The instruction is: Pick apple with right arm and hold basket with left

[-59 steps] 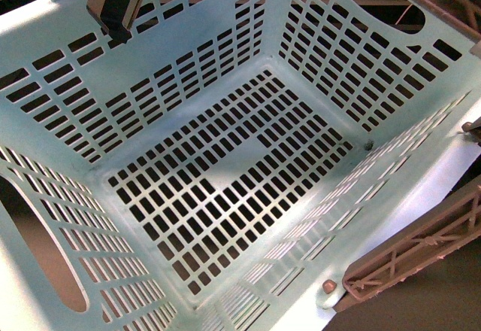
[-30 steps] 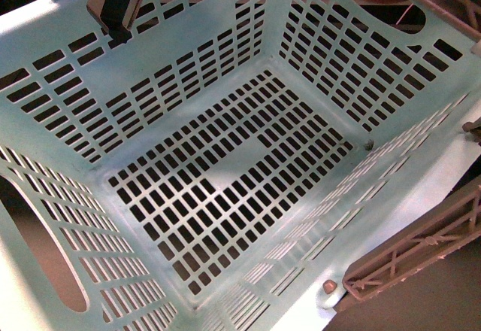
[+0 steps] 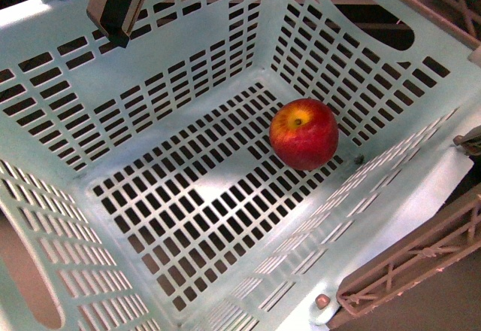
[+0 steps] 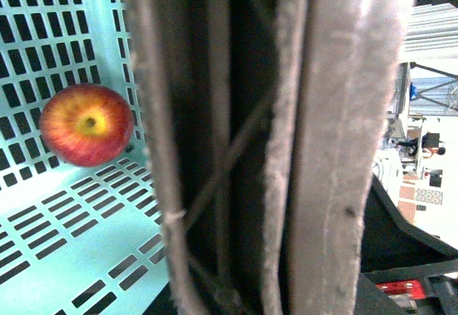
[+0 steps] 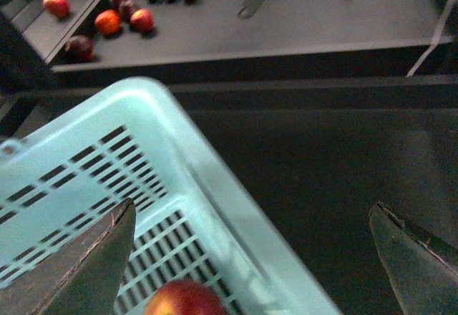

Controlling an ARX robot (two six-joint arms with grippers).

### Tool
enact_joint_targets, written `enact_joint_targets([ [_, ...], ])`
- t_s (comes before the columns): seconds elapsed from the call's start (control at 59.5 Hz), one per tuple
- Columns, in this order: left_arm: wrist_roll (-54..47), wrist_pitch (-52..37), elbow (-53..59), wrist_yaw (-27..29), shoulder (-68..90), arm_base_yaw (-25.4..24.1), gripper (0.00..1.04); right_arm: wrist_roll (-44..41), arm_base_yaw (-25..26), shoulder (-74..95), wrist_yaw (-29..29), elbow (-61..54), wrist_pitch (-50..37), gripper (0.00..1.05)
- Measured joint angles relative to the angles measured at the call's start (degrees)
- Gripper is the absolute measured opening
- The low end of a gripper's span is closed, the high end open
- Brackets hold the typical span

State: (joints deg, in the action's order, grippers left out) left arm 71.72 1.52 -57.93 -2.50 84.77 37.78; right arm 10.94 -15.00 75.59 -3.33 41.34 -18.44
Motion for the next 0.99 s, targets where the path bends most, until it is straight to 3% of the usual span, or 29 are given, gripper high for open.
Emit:
enact_joint_targets([
  [0.135, -0.33, 0.00, 0.00, 0.42, 0.00, 0.00, 0.17, -4.63, 4.26, -8.26, -5.86, -6.71, -4.48, 0.92],
  [0.185, -0.26, 0.00, 0.00, 0.15, 0.00, 0.00, 0.17, -6.82, 6.08, -11.39, -4.57, -11.69, -12.15, 0.84],
  [0.269, -0.31, 0.00, 0.00, -0.09, 0.00, 0.04, 0.17, -8.76, 8.44, -17.68, -2.84, -19.71, -17.88, 0.70],
  [0.706, -0.33, 0.00, 0.00, 0.44, 0.00, 0.11, 0.17, -10.56, 14.75, -30.67, 2.99, -32.59, -17.51, 0.03],
  [0.992, -0.28, 0.00, 0.00, -0.09, 0.00, 0.11, 0.17, -10.75, 14.88, -38.29, 3.19, -36.54, -13.53, 0.02],
])
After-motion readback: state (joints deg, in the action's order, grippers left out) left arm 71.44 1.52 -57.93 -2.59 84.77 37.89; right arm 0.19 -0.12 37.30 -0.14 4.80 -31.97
